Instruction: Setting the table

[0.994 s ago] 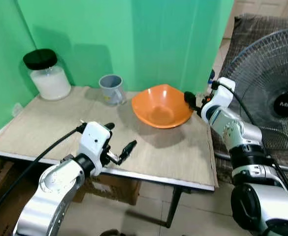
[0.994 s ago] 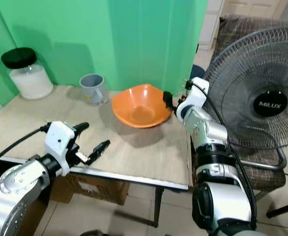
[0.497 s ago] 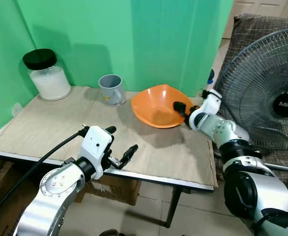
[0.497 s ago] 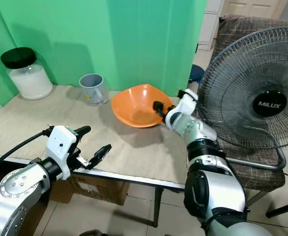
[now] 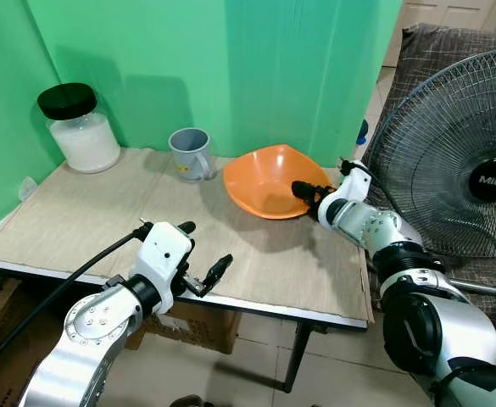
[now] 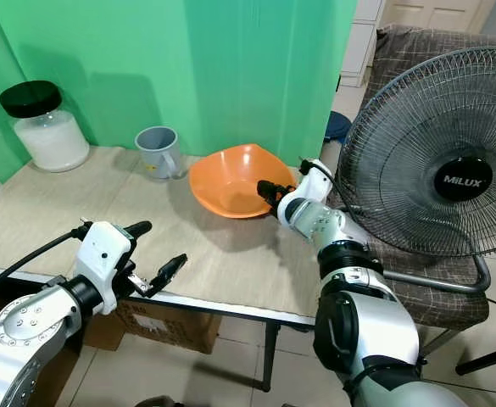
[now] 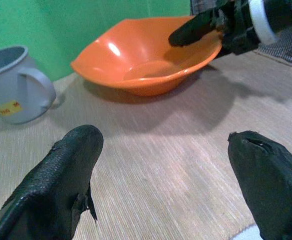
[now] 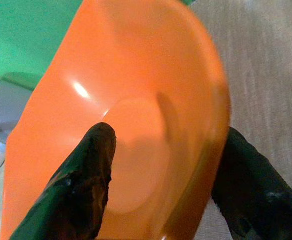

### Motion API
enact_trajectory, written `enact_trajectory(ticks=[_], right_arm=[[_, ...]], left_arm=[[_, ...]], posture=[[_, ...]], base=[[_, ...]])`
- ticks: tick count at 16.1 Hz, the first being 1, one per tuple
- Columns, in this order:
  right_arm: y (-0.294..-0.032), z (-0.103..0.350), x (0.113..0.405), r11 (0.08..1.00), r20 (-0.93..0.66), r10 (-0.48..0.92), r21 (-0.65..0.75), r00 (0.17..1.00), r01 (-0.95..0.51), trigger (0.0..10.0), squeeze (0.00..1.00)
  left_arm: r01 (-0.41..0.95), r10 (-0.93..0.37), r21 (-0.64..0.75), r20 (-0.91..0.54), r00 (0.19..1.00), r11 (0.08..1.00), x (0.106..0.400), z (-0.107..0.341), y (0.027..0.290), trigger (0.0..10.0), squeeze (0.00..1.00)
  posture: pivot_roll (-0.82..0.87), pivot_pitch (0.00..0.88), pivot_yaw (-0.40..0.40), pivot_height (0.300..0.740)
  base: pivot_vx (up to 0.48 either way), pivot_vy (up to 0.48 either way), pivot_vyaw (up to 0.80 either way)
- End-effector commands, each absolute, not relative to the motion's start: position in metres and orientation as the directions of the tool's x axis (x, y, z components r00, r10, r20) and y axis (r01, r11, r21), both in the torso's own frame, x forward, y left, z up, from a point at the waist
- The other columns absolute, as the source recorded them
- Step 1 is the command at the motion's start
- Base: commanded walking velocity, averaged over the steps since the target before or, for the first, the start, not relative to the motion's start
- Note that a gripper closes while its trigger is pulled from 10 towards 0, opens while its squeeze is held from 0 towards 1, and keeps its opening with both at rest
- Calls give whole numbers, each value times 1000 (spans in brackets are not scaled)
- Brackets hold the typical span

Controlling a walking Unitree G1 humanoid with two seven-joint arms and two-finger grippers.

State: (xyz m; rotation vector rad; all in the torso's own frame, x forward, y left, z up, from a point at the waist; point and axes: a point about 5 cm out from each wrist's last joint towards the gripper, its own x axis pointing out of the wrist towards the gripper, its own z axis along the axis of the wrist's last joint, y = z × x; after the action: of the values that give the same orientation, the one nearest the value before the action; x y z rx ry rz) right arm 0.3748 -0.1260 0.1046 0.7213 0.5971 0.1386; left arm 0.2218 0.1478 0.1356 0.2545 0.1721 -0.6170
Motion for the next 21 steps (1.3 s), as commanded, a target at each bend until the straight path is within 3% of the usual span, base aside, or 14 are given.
enact_trajectory(ticks=[1,21], right_arm=[[-121,113,379,741,-442,340,669,830,53,0,0],[-134,113,378,693,-390,312,717,866,73,0,0]], left_arm=[[596,-554,193,-232,800,780,220,138,148,10000,0],[602,-565,227,-209,798,766,228,139,145,10000,0]], posture=[[73,0,12,740],[56,0,20,740]], base=[[0,0,0],[0,0,0]])
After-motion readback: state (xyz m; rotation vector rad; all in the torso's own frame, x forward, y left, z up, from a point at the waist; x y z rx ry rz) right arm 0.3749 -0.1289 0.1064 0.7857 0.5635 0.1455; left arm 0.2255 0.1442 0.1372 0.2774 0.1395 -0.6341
